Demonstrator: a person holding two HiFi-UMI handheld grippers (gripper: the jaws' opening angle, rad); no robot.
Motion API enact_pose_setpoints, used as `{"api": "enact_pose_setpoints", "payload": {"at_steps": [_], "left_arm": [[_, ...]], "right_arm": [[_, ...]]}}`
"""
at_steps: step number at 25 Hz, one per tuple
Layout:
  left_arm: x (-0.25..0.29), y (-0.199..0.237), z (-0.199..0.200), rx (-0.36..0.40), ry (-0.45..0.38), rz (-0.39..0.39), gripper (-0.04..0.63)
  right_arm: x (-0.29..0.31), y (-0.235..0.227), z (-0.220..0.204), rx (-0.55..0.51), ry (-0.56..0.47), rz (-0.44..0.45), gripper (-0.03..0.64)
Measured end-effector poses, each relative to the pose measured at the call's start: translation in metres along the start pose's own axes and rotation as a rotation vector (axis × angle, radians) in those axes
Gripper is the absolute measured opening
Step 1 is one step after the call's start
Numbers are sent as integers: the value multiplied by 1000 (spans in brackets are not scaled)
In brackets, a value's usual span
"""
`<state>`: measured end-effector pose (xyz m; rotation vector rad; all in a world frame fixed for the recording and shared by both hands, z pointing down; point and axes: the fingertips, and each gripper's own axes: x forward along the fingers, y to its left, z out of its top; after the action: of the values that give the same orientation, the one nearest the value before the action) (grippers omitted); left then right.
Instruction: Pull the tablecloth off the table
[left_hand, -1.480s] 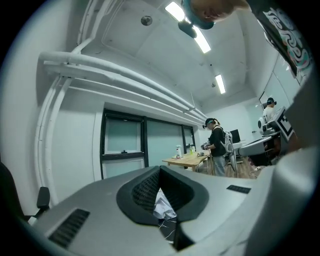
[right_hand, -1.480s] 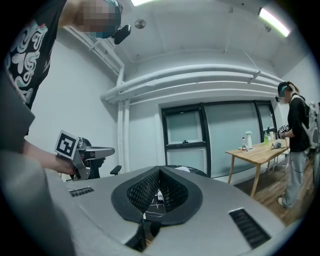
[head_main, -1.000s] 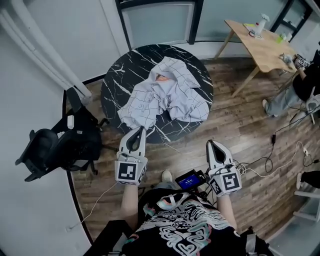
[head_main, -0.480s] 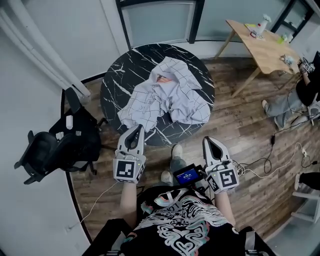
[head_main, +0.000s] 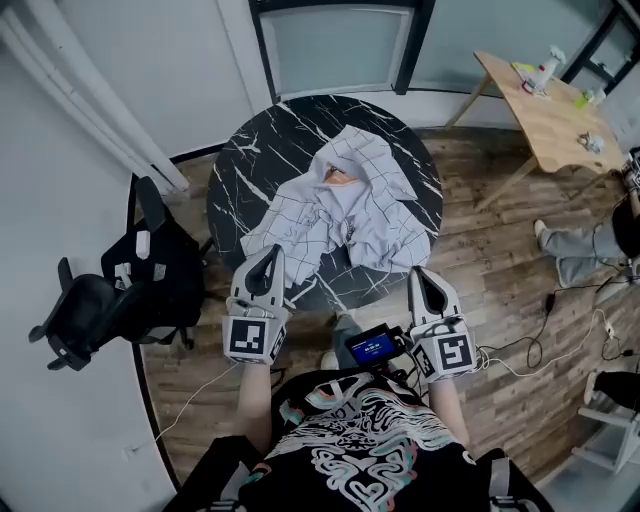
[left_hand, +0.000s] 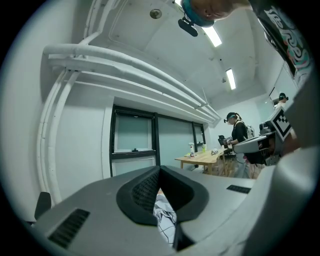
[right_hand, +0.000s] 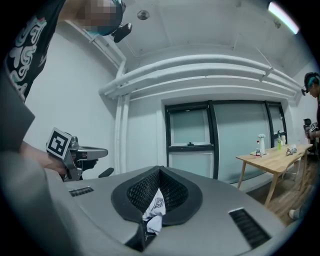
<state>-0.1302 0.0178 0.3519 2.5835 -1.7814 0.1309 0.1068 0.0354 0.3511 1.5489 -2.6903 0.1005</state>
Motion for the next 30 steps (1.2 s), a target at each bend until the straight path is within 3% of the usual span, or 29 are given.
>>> {"api": "enact_pose_setpoints", "payload": {"at_steps": [17, 30], "left_arm": [[104, 43, -3, 3, 20, 81, 14], [139, 54, -36, -26, 91, 119, 14]], "right_arm": [[121, -58, -14, 11, 55, 84, -6], [157, -94, -35, 17, 126, 62, -6]]}}
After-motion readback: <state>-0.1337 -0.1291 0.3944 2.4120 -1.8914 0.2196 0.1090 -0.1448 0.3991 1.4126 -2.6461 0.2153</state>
